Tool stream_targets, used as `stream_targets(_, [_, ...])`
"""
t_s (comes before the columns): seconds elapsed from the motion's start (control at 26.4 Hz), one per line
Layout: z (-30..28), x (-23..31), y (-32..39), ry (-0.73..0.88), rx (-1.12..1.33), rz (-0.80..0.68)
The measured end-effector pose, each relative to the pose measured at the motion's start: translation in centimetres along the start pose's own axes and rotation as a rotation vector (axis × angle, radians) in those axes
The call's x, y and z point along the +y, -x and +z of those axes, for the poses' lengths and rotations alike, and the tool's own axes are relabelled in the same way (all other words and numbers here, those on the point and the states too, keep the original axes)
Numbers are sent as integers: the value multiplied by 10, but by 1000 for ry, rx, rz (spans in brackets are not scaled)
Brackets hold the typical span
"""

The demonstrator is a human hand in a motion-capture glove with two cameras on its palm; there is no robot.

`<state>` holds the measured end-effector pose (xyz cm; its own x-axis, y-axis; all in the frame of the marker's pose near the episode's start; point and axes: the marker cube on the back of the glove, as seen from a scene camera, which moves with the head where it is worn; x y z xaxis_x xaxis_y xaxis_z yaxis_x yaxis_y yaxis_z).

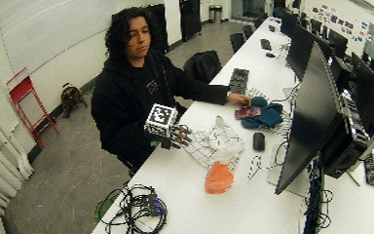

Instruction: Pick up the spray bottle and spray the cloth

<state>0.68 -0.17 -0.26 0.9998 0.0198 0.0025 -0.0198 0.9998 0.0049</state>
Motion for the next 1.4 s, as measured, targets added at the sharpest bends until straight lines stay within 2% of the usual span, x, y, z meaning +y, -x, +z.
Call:
stream_targets(0.38, [-25,-23,-56,-46,6,169])
stream_targets(0.61, [-34,-59,-56,-110,10,250])
stream_targets(1.1, [19,1,23,-30,32,-25])
stream_targets(1.4, [23,2,27,-11,34,-37])
